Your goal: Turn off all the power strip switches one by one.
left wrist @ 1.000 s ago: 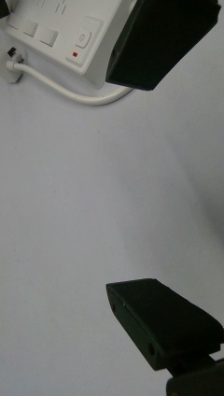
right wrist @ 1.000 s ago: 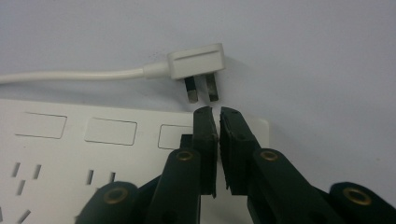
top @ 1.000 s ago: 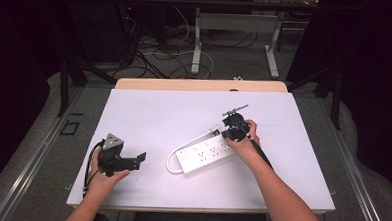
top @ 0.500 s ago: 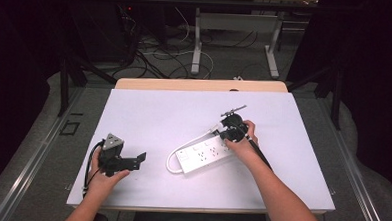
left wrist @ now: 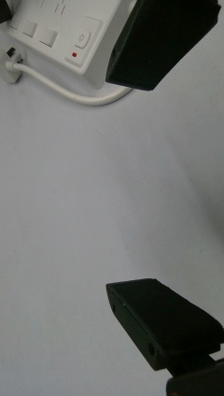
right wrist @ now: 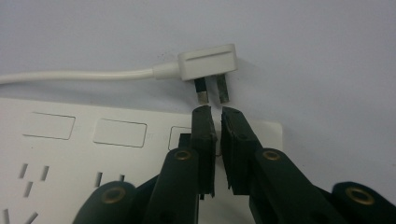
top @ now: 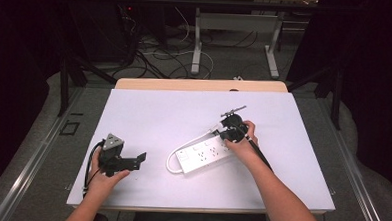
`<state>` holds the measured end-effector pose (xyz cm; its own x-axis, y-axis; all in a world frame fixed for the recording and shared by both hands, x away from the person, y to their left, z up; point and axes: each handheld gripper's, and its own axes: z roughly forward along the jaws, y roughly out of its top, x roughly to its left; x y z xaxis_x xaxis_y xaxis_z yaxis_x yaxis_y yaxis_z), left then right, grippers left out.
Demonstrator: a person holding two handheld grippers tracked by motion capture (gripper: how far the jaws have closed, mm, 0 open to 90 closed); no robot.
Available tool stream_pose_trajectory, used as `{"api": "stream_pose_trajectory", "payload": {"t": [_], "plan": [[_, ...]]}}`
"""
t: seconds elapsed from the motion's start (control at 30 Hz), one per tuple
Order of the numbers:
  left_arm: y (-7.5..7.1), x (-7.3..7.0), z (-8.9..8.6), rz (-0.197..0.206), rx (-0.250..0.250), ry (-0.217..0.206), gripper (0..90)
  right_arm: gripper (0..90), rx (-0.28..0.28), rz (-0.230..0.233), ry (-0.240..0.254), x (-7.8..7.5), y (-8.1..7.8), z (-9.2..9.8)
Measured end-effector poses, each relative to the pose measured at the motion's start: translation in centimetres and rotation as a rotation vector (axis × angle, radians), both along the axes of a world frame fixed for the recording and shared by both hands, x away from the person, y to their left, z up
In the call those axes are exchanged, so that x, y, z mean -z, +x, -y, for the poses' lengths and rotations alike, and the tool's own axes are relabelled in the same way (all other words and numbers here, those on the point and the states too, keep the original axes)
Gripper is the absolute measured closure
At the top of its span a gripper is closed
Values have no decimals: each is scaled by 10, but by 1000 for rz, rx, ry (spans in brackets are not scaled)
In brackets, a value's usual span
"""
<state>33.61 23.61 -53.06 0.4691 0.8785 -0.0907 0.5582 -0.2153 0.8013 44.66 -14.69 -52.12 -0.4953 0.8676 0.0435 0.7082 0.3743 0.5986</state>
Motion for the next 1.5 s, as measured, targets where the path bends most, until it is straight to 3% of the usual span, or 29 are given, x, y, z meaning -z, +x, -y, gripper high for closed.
{"api": "stream_pose_trajectory", "payload": {"t": [0.23,0.37,0.53,0.7,0.73,1.0,1.07,1.5], "plan": [[1,0,-1,2,6,9,22,900,-5,28,-37,1,-2,-2],[0,0,0,0,1,4,22,897,1,18,-29,1,-2,-2],[0,0,-1,-8,5,8,23,843,5,11,-11,1,-2,-1],[1,0,-1,-7,4,9,25,791,7,29,-31,1,-2,1],[1,0,-1,-7,4,8,25,789,8,38,-10,2,-2,0],[0,0,-1,-7,5,10,26,712,2,40,-7,3,-9,4],[0,0,-1,-8,3,11,26,691,-6,47,13,4,-11,4],[2,1,1,-5,0,3,27,531,-41,94,62,-9,-32,7]]}}
